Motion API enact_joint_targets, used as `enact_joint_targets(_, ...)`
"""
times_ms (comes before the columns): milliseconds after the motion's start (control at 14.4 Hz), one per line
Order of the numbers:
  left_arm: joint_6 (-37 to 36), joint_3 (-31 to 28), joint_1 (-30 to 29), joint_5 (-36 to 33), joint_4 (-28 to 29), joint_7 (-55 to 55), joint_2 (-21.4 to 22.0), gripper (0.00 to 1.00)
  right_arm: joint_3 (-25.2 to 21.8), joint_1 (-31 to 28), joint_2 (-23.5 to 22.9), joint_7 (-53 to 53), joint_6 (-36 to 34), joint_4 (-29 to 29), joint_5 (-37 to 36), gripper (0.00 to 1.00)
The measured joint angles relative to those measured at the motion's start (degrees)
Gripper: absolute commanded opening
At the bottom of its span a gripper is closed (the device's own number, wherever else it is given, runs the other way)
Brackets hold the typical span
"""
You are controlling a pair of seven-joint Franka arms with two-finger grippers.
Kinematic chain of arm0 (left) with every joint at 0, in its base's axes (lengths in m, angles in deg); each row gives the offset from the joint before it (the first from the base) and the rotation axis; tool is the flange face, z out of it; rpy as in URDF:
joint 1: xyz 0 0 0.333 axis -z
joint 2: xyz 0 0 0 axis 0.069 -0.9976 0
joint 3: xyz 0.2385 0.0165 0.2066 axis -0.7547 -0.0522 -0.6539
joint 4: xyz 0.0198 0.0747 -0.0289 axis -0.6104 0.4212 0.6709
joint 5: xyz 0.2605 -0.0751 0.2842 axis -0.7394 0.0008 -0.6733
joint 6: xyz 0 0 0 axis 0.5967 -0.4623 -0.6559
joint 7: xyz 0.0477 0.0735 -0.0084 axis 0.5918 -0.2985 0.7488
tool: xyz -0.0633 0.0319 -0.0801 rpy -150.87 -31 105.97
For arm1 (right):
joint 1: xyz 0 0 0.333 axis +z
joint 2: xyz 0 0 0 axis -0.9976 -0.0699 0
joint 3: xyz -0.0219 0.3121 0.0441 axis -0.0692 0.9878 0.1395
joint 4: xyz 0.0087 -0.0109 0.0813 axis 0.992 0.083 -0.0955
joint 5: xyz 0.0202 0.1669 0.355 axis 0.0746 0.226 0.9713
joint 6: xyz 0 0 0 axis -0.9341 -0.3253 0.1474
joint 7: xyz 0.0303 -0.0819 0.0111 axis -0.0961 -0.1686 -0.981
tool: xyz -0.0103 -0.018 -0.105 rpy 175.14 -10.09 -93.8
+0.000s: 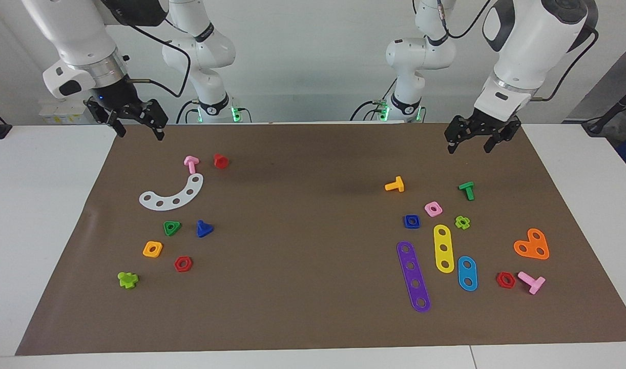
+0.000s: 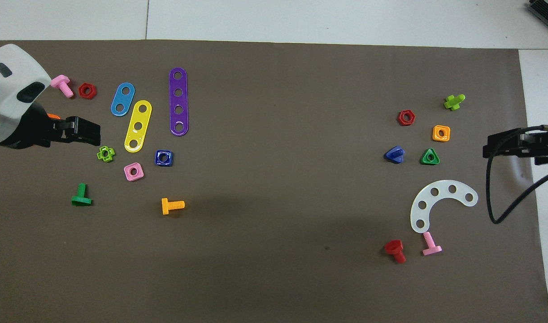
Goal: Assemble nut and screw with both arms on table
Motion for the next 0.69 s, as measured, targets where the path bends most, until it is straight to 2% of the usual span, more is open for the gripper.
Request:
enact_joint_targets(139,0.4,0.0,0.0,0.0,0.8,0.1,0.1,0.94,0.1,0.0,-0.1,-1.0,1.8,1.6,0.0,1.00)
enact_joint_targets(416,-0.4,0.1,0.0,0.0,1.0,0.2,0.3,0.96,0.2,0.1,-1.3,-3.8,12.3,8.7,0.3,1.00)
enact_joint_targets(694,-3.4,0.0,0.0,0.0,-1.2,0.2,0.5,0.96,0.3,2.6,-8.8,-6.9,25.7,13.3,1.0,1.00)
